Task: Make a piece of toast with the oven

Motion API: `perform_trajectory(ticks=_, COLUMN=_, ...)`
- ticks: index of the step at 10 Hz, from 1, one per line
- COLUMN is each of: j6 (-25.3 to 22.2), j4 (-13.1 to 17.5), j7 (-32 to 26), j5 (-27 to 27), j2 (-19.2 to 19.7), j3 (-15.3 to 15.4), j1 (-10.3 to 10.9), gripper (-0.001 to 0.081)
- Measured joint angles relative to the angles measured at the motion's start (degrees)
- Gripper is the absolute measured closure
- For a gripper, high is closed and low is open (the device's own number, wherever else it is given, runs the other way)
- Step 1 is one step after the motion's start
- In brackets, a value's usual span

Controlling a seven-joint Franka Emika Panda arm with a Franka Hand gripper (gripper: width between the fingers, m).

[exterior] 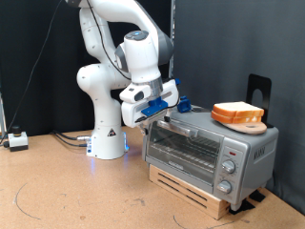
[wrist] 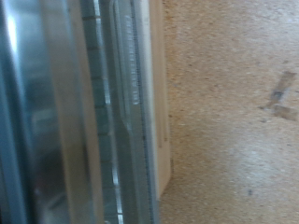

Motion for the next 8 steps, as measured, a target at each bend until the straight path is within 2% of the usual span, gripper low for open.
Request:
perform_trajectory(ticks=4, j6=3.5, j4=1.5, j7=0.3, j5=-4.5, j2=4.5, j3=-0.6, j1=-4.5, gripper=-0.0003)
perform_trajectory(ticks=8, j6=8.0, j4=3.6, j7=1.2, j5=-5.8, j2=13.5, j3=-0.9, j1=-7.2, gripper=-0.0003)
